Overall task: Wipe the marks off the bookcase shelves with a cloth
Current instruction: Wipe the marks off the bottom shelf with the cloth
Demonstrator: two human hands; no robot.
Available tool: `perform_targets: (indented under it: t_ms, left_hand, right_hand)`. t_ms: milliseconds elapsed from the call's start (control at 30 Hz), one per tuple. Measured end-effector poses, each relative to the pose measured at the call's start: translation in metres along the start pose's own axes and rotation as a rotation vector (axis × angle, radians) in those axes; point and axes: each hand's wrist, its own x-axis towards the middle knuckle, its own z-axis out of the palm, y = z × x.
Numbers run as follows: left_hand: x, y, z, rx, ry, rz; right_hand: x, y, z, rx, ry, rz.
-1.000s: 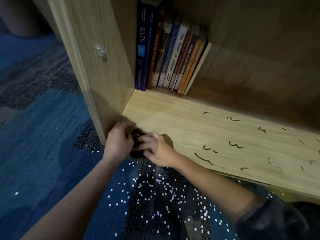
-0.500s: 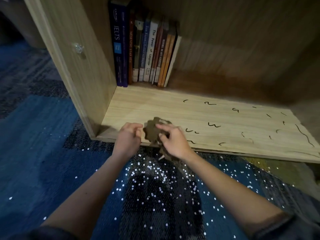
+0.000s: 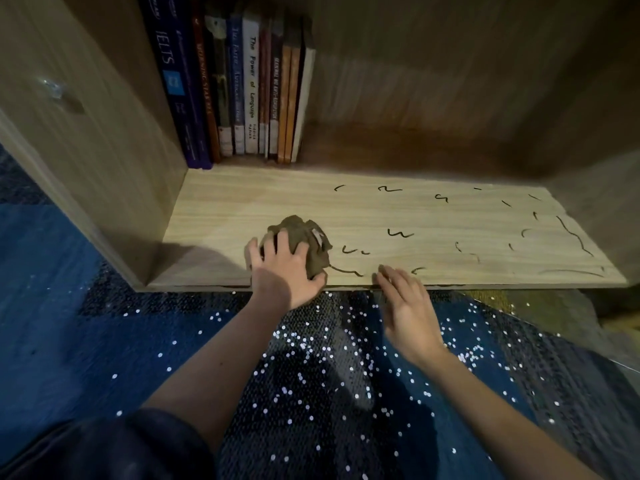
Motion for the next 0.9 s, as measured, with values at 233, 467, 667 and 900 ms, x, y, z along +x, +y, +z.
perform_targets:
  t_ms: [233, 467, 667, 900]
  left_hand:
    - [-0.009, -0.001, 0.006, 0.052, 0.038, 0.364]
    - [-0.004, -0.018, 0.004, -0.028, 0.037, 0.100]
    - [-0.026, 0.044, 0.019, -0.038, 0.056, 0.346]
    - [-0.018, -0.004, 0.006, -0.047, 0.033, 0.061]
  right_hand:
    - [-0.003, 0.010, 0.014, -0.055, 0.019, -0.016]
    - [-0.001, 0.012, 0.016, -0.049, 0.142, -0.020]
    - [0.000, 0.014, 0.022, 0.039, 0.212, -0.016]
    - [-0.002, 0.016, 0.025, 0.089, 0.228, -0.016]
